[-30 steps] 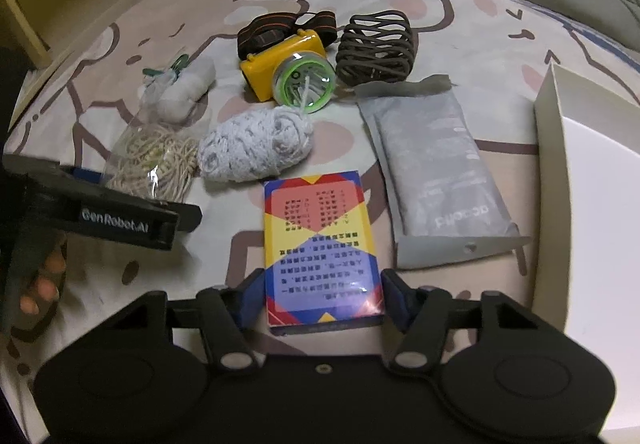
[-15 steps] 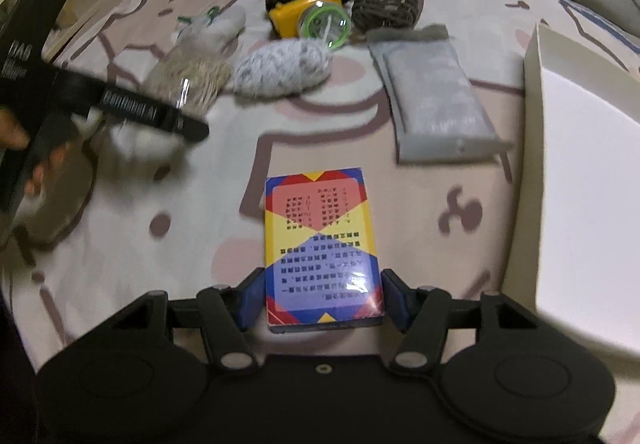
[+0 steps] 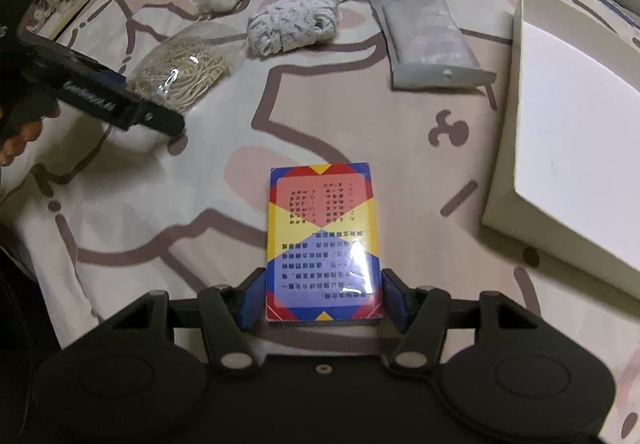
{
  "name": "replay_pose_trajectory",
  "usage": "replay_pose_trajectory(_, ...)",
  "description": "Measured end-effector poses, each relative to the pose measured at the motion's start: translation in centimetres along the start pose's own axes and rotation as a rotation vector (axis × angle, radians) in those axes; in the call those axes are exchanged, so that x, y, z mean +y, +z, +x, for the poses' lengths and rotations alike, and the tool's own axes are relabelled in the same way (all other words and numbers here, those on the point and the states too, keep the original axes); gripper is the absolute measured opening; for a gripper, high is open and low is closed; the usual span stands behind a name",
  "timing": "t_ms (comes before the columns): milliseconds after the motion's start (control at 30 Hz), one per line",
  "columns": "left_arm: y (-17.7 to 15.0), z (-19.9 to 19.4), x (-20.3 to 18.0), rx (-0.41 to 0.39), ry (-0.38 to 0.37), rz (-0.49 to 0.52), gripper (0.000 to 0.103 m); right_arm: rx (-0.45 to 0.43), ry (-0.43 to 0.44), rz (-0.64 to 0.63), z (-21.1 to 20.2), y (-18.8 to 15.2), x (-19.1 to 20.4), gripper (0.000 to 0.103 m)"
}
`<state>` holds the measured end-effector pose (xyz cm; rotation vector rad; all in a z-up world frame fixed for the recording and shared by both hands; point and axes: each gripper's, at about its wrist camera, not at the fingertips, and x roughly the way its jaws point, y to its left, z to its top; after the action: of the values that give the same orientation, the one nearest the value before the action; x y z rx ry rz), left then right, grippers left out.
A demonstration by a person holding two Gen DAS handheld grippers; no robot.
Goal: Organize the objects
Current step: 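Carry the rubber band bag with left tool while right tool carries the card box into the white tray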
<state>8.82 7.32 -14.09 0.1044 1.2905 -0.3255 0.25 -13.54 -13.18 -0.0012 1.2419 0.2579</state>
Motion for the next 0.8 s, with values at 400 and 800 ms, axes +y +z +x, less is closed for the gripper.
replay_pose_trajectory(400,2.3,-0.2,0.5,-0.042,0.034,-0.109,0.098,-0.031,0.013,0.071,-0.5,1.5,-0.5,0.074)
replay_pose_trajectory(800,3.1,1.6,0.2,-0.004,0.073,-0.06,0.07,0.045,-0.013,0.059,1.5,2.7,-0.4,0.064)
